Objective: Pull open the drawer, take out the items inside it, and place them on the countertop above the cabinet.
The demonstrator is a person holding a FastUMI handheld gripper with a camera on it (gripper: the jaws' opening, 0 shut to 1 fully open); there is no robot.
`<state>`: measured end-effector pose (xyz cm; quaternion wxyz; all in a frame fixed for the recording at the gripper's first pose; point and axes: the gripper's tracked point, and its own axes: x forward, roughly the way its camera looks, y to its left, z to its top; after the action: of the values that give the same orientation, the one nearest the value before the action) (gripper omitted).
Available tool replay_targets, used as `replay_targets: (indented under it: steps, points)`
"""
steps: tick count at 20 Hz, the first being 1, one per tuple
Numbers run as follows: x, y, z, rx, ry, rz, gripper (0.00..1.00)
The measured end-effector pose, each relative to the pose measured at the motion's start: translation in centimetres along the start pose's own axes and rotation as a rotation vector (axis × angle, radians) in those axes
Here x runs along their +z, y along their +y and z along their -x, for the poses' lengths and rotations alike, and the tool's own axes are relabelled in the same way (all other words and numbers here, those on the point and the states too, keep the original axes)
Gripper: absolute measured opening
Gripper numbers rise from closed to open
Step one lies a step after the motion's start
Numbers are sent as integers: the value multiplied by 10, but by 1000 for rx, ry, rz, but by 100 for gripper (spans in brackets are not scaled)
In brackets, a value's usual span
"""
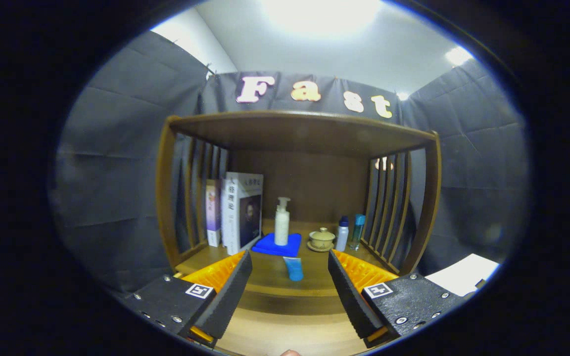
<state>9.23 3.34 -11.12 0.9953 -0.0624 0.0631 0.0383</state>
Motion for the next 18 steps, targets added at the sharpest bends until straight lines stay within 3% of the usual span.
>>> replay_targets:
  steps: [9,14,18]
  points:
    - [-45,55,135,42,-37,81,95]
    - [-97,62,172,84,63,23,95]
    - [-130,42,180,49,148,-13,95]
